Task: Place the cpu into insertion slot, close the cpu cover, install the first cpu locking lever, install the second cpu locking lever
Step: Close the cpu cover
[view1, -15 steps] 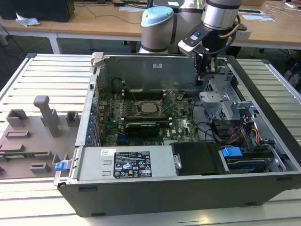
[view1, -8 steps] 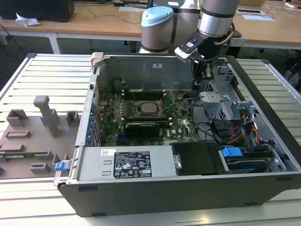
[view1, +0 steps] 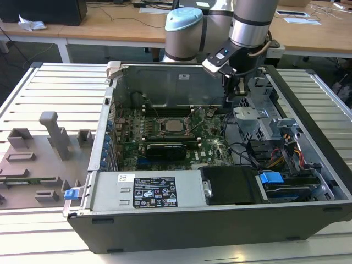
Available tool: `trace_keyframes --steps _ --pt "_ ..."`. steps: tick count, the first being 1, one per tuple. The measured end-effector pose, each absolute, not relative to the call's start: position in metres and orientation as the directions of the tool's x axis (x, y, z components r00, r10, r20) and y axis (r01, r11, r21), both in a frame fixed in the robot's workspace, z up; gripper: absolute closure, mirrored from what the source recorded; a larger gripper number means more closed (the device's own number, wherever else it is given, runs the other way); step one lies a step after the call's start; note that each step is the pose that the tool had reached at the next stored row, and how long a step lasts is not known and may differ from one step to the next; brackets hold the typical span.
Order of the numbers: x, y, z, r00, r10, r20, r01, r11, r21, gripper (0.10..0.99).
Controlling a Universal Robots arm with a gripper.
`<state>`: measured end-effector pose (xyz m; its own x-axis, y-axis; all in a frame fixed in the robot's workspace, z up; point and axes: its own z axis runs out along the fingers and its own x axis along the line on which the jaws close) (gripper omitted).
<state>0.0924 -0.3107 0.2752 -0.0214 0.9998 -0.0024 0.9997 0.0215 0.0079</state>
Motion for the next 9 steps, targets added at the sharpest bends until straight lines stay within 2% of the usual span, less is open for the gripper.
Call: trace_keyframes --steps 9 --pt "0.0923 -0.3107 0.2642 -0.021 1.000 -0.002 1.000 0.021 0.008 0.980"
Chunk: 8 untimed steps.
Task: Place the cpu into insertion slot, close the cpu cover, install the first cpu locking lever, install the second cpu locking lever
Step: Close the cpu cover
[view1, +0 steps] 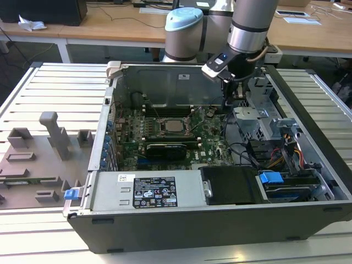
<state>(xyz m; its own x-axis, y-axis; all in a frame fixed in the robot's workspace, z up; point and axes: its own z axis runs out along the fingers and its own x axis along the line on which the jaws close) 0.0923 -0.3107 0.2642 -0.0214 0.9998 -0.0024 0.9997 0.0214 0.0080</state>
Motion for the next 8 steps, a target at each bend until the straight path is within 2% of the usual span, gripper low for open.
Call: trace_keyframes --steps 8 --pt "0.0923 -0.3107 0.2555 -0.021 1.000 -0.002 1.000 0.021 0.008 0.980"
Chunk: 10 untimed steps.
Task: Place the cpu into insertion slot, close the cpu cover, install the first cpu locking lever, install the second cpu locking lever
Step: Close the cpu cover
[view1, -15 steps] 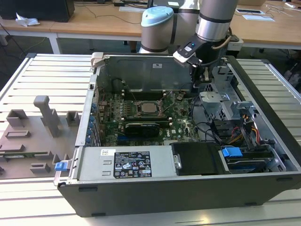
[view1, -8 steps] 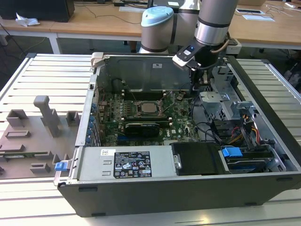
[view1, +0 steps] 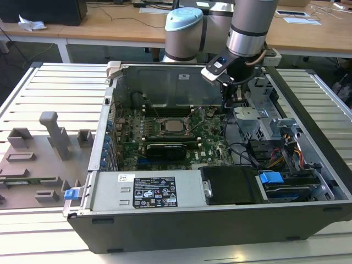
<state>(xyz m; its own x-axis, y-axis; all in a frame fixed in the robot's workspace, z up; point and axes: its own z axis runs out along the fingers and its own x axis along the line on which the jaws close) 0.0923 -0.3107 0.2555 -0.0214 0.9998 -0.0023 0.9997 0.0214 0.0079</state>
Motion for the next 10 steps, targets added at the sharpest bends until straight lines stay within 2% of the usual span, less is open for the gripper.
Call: trace_keyframes --steps 10 --pt "0.092 -0.311 0.241 -0.021 1.000 -0.002 1.000 0.021 0.008 0.980"
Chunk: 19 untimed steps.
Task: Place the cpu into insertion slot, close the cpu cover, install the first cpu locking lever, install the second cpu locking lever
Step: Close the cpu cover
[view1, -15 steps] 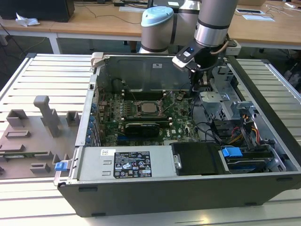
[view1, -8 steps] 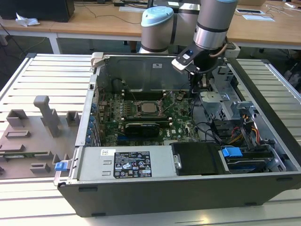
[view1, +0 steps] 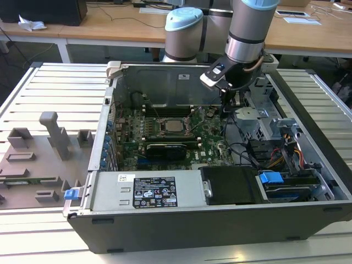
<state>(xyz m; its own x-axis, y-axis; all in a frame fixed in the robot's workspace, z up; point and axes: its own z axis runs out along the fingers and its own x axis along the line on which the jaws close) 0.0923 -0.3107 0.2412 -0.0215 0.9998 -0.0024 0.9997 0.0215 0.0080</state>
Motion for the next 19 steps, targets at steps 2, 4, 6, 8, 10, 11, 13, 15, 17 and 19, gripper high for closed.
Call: trace_keyframes --steps 2,4,6,8,10,11,13,15,17,19 --pt "0.092 -0.311 0.240 -0.021 1.000 -0.002 1.000 0.021 0.008 0.980" --pt "0.092 -0.311 0.239 -0.021 1.000 -0.003 1.000 0.021 0.008 0.980" --pt "0.092 -0.311 0.239 -0.021 1.000 -0.003 1.000 0.021 0.008 0.980" --pt "0.089 -0.311 0.239 -0.021 1.000 -0.002 1.000 0.021 0.009 0.980" --pt "0.081 -0.311 0.239 -0.021 1.000 -0.002 1.000 0.021 0.009 0.980" --pt "0.078 -0.311 0.239 -0.021 1.000 -0.002 1.000 0.022 0.009 0.980" --pt "0.067 -0.311 0.239 -0.021 1.000 -0.002 1.000 0.021 0.009 0.980" --pt "0.061 -0.311 0.239 -0.021 1.000 -0.002 1.000 0.021 0.009 0.980" --pt "0.055 -0.311 0.239 -0.021 1.000 -0.002 1.000 0.021 0.009 0.980" --pt "0.048 -0.311 0.239 -0.021 1.000 -0.002 1.000 0.021 0.009 0.980"
